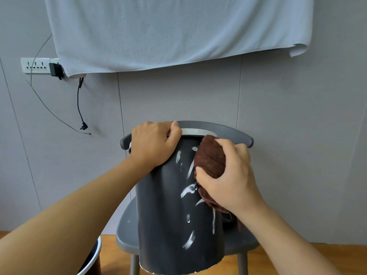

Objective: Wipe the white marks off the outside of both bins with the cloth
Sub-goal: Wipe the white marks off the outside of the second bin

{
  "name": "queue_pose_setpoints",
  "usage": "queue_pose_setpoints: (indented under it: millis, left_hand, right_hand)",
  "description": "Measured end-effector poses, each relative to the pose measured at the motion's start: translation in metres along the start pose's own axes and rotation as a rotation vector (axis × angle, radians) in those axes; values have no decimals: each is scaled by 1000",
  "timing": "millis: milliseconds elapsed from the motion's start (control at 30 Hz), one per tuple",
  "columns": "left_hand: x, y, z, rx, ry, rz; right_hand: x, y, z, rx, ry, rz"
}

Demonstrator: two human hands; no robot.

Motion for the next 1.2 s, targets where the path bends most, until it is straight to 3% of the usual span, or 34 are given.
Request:
queue_pose_setpoints:
  millis: [167,300,433,633,933,1200]
  left_hand:
    - [0,0,-6,-25,9,1]
    - [0,-1,-7,-17,16,-3]
    - [2,-1,-7,-15,10,-2]
    - [-1,-1,-14,-18,38,15]
    - [0,0,-10,4,20,5]
    - [2,-1,-10,2,27,5]
  right_hand:
    - [-8,-3,12,74,-139,37]
    - [-4,1,9,38,4,44]
    - [11,11,-2,-13,150,-81]
    - [8,15,-5,-19,83,-100]
    - [-9,-6,-7,-37,84,35]
    - [3,4,1,-32,130,-93]
Point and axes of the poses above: each hand's wrist, its own y-axis towards the middle knuckle, its own x-axis out of the back of the hand, z = x × y, the point moved 5 cm from there along y, towards the middle knuckle, and after that the axes turned 8 degrees about -y, right-handed, at the moved point
